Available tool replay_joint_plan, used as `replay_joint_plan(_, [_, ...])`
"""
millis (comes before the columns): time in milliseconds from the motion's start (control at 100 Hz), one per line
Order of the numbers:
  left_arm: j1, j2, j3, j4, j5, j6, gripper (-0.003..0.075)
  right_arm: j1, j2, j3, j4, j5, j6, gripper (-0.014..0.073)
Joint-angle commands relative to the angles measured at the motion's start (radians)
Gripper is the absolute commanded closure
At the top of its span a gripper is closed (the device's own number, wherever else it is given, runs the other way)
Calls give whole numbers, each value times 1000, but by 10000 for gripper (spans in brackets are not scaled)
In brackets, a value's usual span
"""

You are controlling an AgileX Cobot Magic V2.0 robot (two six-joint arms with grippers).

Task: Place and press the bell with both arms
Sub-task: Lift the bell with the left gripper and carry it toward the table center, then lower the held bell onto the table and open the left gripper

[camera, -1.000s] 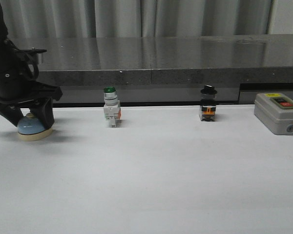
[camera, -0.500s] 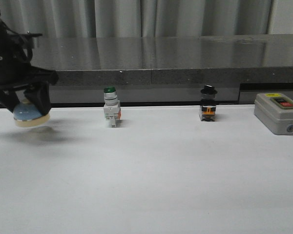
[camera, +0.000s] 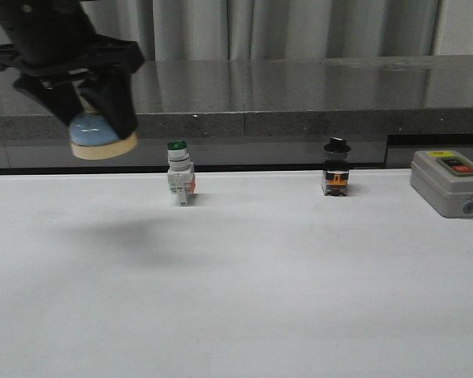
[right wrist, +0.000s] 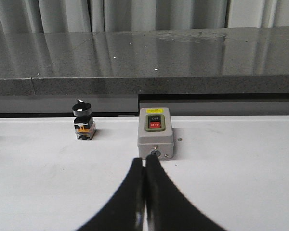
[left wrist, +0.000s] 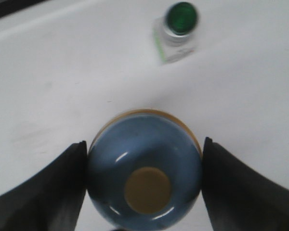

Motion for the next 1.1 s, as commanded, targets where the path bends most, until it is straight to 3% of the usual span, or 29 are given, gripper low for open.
replay_joint_plan(0, [-79,-52,-32,-15,-54,0,461,-4,-17,-14,3,-84,-4,663])
replay_joint_plan(200, [-255,-32,-32,-19,-155,0,461,-4,-17,-14,3,-84,-4,663])
replay_joint_plan(400, [-342,64,-48,-23,-176,0,461,-4,-17,-14,3,-84,-4,663])
replay_joint_plan(1090, [-364,279,-129,-29,-183,0,461,-4,-17,-14,3,-84,-4,663])
